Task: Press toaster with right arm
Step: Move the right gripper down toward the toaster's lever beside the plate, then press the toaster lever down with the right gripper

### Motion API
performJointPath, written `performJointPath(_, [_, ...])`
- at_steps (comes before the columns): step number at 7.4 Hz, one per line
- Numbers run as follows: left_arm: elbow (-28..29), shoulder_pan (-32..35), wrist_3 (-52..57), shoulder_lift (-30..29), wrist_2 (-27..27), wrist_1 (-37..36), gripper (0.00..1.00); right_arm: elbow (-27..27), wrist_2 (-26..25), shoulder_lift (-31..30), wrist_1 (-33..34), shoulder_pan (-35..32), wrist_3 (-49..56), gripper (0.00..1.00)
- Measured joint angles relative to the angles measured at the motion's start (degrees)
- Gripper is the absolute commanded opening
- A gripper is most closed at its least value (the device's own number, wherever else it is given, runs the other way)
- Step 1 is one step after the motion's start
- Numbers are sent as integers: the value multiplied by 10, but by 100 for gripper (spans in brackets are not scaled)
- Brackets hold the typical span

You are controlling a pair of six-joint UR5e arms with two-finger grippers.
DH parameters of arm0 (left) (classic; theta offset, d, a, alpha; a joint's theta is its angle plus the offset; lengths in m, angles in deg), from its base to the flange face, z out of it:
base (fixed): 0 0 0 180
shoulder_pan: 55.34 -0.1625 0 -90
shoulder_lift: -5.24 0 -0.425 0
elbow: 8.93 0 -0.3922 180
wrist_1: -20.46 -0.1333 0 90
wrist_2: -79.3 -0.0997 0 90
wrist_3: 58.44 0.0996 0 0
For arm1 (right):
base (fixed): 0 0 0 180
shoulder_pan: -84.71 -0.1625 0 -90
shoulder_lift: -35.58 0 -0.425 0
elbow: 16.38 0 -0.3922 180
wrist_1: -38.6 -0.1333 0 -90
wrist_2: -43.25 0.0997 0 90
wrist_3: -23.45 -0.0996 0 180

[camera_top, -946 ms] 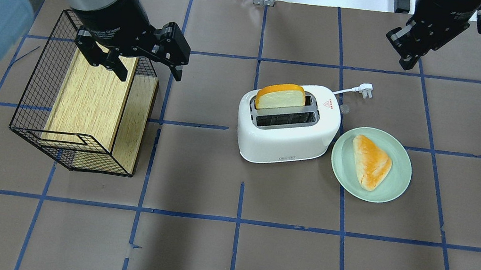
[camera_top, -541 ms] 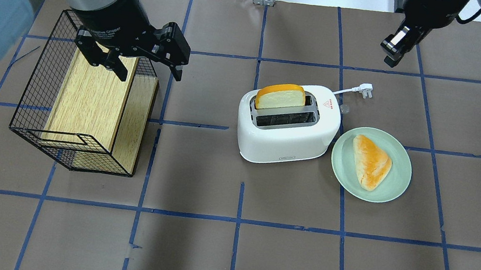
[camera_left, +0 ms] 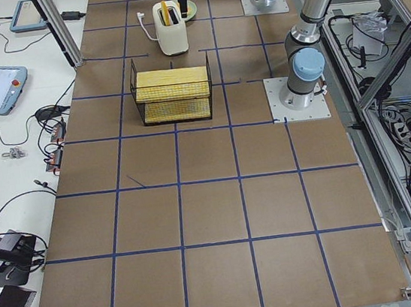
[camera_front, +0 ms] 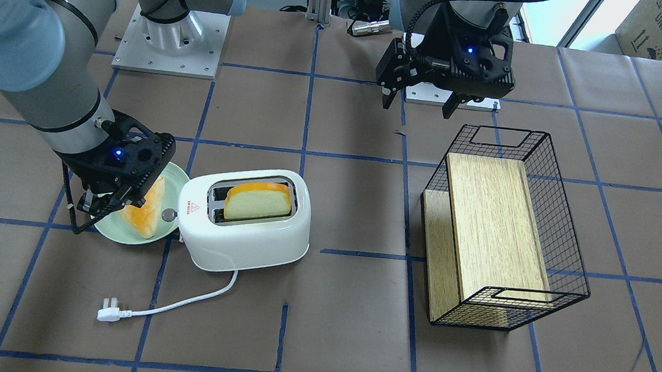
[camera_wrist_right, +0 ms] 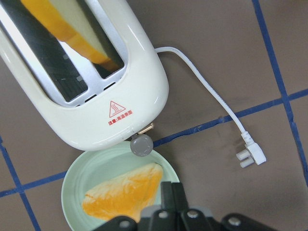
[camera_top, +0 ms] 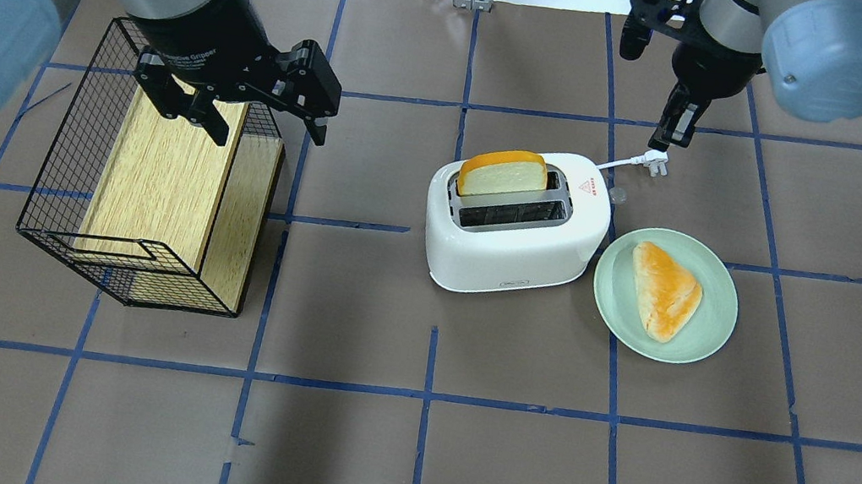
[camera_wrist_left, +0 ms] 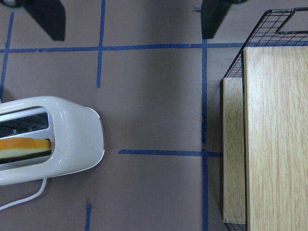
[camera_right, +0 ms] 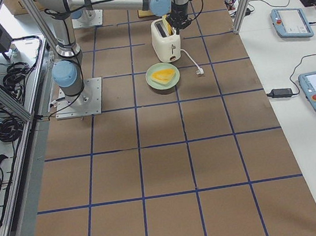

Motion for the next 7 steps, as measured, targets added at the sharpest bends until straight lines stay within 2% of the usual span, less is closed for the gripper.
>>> performJointPath(3, [0, 0, 0, 0, 0, 0, 100, 61, -2, 0, 68, -2, 104, 8])
performJointPath(7, [0, 0, 0, 0, 0, 0, 100, 88, 1, 4, 108, -15, 122, 9])
